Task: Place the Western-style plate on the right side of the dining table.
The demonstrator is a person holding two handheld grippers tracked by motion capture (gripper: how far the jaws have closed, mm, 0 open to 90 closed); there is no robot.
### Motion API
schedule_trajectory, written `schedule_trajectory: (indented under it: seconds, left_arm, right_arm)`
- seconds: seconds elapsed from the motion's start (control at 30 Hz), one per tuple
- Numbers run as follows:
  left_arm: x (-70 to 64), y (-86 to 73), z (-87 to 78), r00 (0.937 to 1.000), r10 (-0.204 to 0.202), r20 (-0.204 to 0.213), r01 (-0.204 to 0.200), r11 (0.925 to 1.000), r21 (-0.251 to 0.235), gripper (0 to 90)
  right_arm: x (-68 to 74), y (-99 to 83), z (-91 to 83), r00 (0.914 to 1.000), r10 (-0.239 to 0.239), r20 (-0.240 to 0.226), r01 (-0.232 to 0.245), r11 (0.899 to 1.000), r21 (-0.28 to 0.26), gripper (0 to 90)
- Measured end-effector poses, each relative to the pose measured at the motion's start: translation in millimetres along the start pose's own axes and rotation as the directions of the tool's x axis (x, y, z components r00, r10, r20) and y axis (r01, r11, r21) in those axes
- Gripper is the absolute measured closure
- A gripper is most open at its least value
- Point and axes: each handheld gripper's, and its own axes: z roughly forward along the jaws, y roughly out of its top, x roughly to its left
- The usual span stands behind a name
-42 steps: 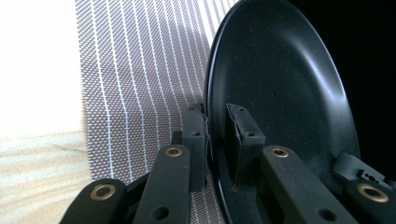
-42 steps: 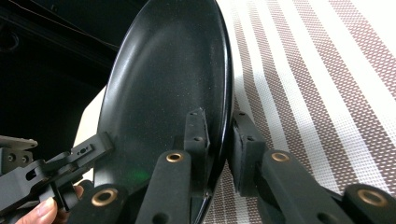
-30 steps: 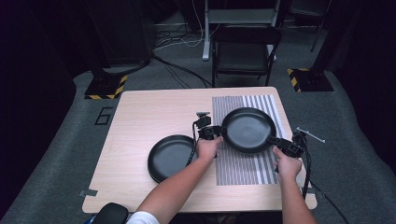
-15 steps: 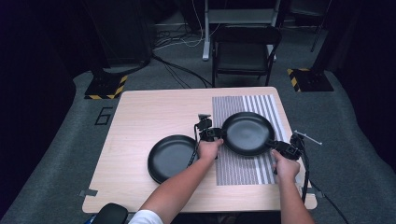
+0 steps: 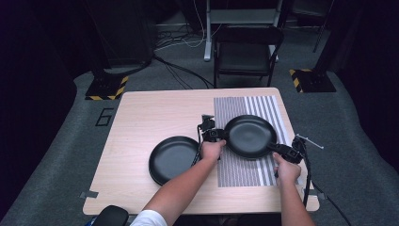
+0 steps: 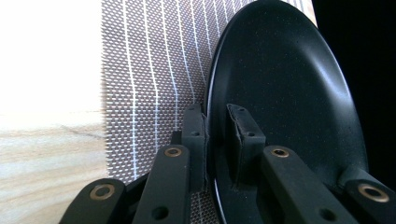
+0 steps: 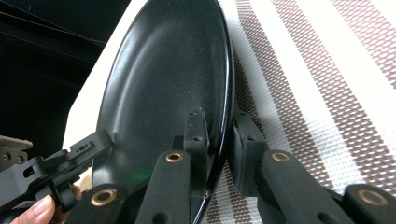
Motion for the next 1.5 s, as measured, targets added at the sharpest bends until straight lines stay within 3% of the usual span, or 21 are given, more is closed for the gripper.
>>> schedule_trajectory:
  seconds: [0.13, 0.23, 0.33, 0.37, 0.57, 0.77, 0.8, 0.93, 0.97, 1.03, 1.07, 1.27, 1.33, 1.5]
  left_arm:
    - [0.5, -0.6, 4.9, 1.0, -0.001, 0.0, 0.001, 0.9999, 0.013, 78.6]
    - [-1.3, -2.2, 7.3, 0.9999, 0.011, -0.011, -0.011, 0.9999, 0.012, 78.4]
    - [-2.5, -2.8, 10.1, 0.9999, 0.013, -0.008, -0.013, 0.9999, 0.01, 78.4]
    - [-2.7, -2.9, 10.1, 0.9998, 0.017, -0.008, -0.017, 0.9998, 0.012, 78.4]
    - [-3.6, -4.5, 12.3, 0.9997, 0.022, -0.013, -0.022, 0.9997, 0.006, 78.3]
    - [-5.1, -5.1, 11.5, 0.9992, 0.034, -0.021, -0.034, 0.9994, 0.012, 78.2]
    - [-5.6, -5.3, 11.5, 0.9991, 0.036, -0.024, -0.036, 0.9993, 0.011, 78.1]
    - [-5.5, -5.6, 11.2, 0.9991, 0.035, -0.025, -0.035, 0.9993, 0.015, 78.1]
    - [-5.4, -5.6, 11.1, 0.9991, 0.035, -0.024, -0.035, 0.9993, 0.015, 78.0]
    - [-4.3, -4.8, 10.9, 0.9996, 0.025, -0.015, -0.025, 0.9994, 0.022, 77.9]
    - [-3.5, -4.1, 10.9, 0.9999, 0.01, -0.006, -0.01, 0.9996, 0.027, 77.9]
    - [-4.2, -4.4, 11.0, 0.9998, 0.018, -0.008, -0.018, 0.9996, 0.024, 77.9]
    - [-3.9, -4.3, 11.0, 0.9999, 0.016, -0.005, -0.016, 0.9996, 0.025, 77.2]
    - [-4.2, -4.1, 11.1, 0.9999, 0.01, 0.004, -0.01, 0.9997, 0.023, 75.1]
  right_arm:
    - [-2.1, 0.4, -0.3, 0.9999, -0.003, 0.015, 0.003, 1.0, -0.001, 78.4]
    - [-3.5, 0.3, 0.0, 0.9995, 0.026, 0.02, -0.026, 1.0, 0.006, 78.3]
    - [-7.4, 0.9, 0.2, 0.9996, 0.013, 0.024, -0.013, 1.0, -0.001, 78.0]
    - [-6.7, 1.1, -0.5, 0.999, 0.038, 0.024, -0.038, 0.999, 0.005, 78.1]
    - [-10.5, 2.0, 0.8, 0.9994, 0.018, 0.029, -0.018, 1.0, -0.004, 78.0]
    - [-11.2, 1.0, 1.9, 0.9987, 0.019, 0.048, -0.019, 1.0, -0.001, 76.9]
    - [-9.1, 0.7, 1.2, 0.9979, 0.04, 0.052, -0.04, 0.999, 0.007, 76.8]
    - [-9.3, 1.6, 1.0, 0.9978, 0.002, 0.067, -0.003, 1.0, 0.013, 76.4]
    - [-7.1, 1.4, 0.8, 0.9972, 0.02, 0.071, -0.022, 1.0, 0.017, 76.1]
    - [-6.2, 1.2, 0.8, 0.9971, 0.011, 0.075, -0.012, 1.0, 0.014, 75.7]
    - [-8.0, 1.5, 1.2, 0.9968, -0.02, 0.077, 0.02, 1.0, 0.009, 75.6]
    - [-4.7, 1.8, -0.5, 0.9958, -0.001, 0.091, -0.001, 1.0, 0.026, 75.3]
    - [-4.2, 1.8, 0.0, 0.9938, -0.041, 0.103, 0.04, 0.999, 0.021, 74.4]
    - [-2.3, 2.8, -0.1, 0.9921, -0.052, 0.114, 0.049, 0.998, 0.028, 73.1]
